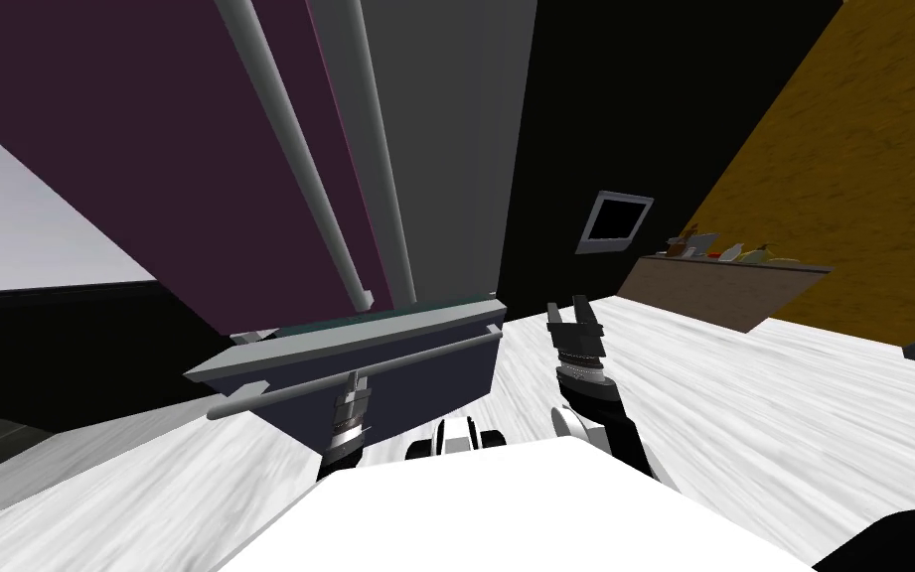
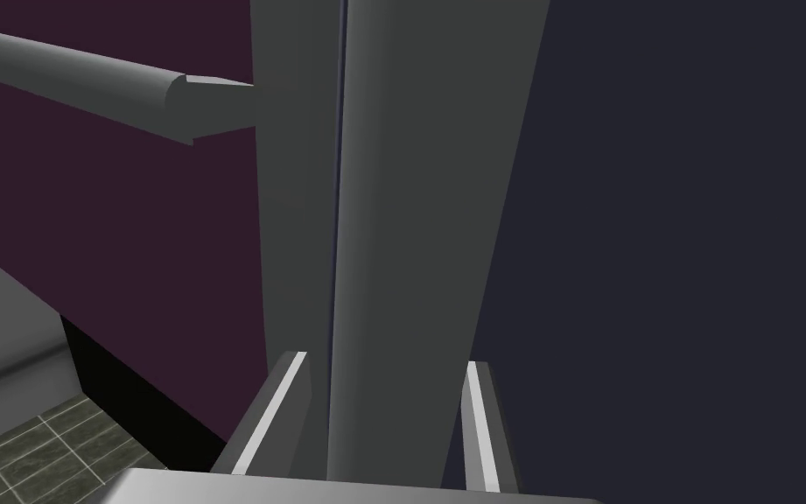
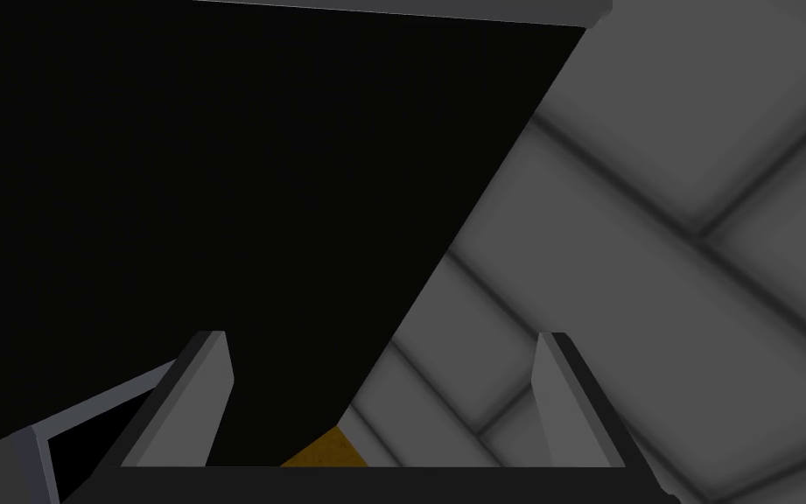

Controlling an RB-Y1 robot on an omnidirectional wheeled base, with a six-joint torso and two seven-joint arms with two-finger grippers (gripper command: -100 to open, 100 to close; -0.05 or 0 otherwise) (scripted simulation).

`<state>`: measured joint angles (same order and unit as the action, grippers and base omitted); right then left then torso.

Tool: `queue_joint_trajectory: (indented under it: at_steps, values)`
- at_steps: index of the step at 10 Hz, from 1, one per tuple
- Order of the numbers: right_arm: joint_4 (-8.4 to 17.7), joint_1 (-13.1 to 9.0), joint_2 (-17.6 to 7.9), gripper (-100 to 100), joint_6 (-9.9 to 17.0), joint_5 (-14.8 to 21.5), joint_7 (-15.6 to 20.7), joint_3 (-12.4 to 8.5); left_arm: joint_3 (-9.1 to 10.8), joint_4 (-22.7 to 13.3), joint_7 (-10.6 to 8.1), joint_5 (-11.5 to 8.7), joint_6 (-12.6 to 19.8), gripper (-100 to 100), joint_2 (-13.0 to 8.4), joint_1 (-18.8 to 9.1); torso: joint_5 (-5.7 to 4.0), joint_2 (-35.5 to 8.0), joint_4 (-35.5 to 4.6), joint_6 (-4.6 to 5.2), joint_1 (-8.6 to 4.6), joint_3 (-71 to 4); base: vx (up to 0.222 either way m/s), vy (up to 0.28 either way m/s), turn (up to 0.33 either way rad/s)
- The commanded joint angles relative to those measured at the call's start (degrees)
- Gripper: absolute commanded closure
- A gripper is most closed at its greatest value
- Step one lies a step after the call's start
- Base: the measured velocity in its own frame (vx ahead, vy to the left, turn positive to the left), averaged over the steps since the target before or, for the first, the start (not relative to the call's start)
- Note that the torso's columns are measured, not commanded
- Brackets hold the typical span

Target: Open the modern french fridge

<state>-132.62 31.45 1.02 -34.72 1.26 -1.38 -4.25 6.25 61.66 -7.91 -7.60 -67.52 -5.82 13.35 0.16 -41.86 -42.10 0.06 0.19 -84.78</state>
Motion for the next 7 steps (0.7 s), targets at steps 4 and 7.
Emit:
queue_joint_trajectory:
  at_steps: [4,7]
  values:
    - [0.0,0.0,0.0,0,0.0,0.0,0.0,0.0,-0.23,0.6,-0.54,0.1,-0.1,100,-0.4,0.4,0.10,-0.3,0.0,0.07,-0.11,0.3,-0.172,-0.053,0.028]
    - [0.0,0.0,0.0,0,0.0,0.0,0.0,0.0,-0.71,1.1,-1.10,0.3,0.1,100,-0.6,1.4,-0.02,-0.3,0.0,-0.09,-0.04,0.2,-0.154,-0.031,0.019]
